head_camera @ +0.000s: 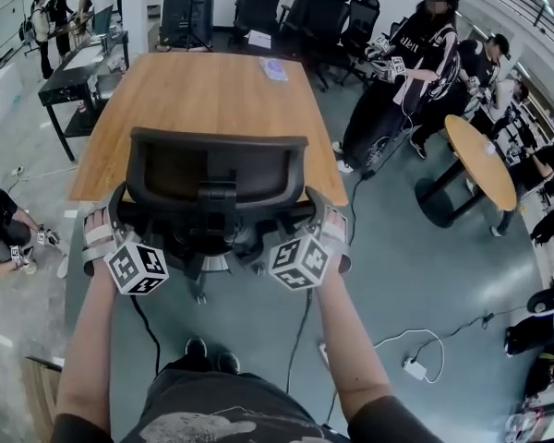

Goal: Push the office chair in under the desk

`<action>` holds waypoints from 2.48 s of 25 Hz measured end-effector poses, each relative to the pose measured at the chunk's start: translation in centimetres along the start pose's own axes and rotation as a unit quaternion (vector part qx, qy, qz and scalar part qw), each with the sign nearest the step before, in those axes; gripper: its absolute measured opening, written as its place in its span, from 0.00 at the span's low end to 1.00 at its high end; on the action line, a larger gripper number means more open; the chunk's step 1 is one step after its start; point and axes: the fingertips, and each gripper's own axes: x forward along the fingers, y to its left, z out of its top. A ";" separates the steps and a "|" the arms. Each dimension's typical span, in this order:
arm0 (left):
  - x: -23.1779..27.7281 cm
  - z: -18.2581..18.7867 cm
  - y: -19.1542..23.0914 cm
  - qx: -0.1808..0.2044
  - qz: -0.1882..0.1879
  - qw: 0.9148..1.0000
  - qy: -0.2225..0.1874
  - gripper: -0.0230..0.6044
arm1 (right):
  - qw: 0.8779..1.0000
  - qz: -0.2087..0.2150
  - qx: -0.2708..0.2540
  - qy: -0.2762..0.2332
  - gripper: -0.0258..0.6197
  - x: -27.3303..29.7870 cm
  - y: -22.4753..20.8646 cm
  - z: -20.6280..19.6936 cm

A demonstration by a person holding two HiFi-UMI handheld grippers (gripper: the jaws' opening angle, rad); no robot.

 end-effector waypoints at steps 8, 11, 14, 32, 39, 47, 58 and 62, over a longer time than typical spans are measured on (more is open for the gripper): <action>-4.3 -2.1 1.9 -0.025 0.084 0.996 0.014 0.71 | 0.998 -0.016 0.052 -0.035 0.57 -4.3 0.1 0.0; -6.6 -2.4 1.7 -0.062 0.109 0.992 0.011 0.63 | 0.994 -0.013 0.084 -0.064 0.57 -6.3 0.9 0.2; -8.5 -2.1 1.6 -0.091 0.129 0.987 0.007 0.48 | 0.993 -0.001 0.088 -0.083 0.54 -7.5 2.2 0.9; -24.2 -2.2 -2.4 -0.334 0.052 0.937 -0.092 0.17 | 0.974 -0.017 0.185 -0.127 0.03 -21.8 10.6 6.0; -31.7 -2.9 -3.3 -0.371 0.036 0.918 -0.136 0.07 | 0.972 -0.027 0.200 -0.121 0.03 -30.0 14.3 6.3; -36.2 -2.9 -6.4 -0.375 -0.038 0.914 -0.147 0.07 | 0.962 -0.029 0.246 -0.113 0.03 -36.2 15.4 5.4; -42.9 0.8 -10.9 -0.377 -0.063 0.911 -0.155 0.07 | 0.956 -0.003 0.265 -0.127 0.03 -41.8 16.3 2.4; -46.4 2.5 -13.1 -0.379 -0.055 0.912 -0.147 0.07 | 0.956 0.012 0.263 -0.130 0.03 -45.4 16.6 -0.6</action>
